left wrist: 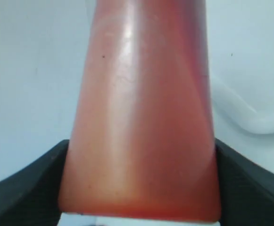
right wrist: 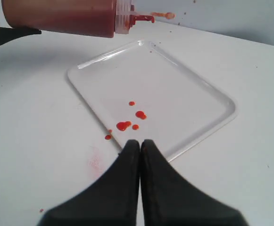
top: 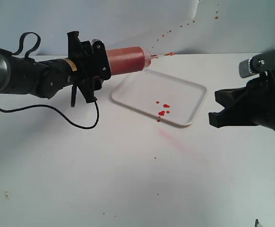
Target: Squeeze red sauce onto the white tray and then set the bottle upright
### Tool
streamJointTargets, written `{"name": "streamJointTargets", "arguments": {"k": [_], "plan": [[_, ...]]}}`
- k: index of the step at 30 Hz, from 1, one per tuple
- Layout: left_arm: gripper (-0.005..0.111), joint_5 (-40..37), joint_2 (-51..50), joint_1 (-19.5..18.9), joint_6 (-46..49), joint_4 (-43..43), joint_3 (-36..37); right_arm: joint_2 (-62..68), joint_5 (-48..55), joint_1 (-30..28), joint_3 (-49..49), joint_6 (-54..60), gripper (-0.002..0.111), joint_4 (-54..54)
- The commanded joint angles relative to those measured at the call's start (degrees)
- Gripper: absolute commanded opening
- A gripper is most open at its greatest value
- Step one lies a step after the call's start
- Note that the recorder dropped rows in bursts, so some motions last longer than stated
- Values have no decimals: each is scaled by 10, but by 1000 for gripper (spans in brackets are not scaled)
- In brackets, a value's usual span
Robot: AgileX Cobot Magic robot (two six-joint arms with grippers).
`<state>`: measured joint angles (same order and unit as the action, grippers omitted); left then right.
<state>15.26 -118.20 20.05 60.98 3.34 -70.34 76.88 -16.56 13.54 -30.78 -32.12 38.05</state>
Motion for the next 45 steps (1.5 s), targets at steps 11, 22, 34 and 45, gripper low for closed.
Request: {"name": "streamJointTargets", "arguments": {"k": [11,22,34,45], "plan": [[0,359,70,-1,-371,57,199,-4,-53,-10,13,34,0,-49],[0,545,79,-1,-441,131,270,-4,-68,-9,13,32,0,-57],[0,547,143,-1,-462,146,270,-4,-88,-9,13,3,25,-50],[0,547,194,-1,-533,195,270,126,-248,37,13,46,88,-13]]}}
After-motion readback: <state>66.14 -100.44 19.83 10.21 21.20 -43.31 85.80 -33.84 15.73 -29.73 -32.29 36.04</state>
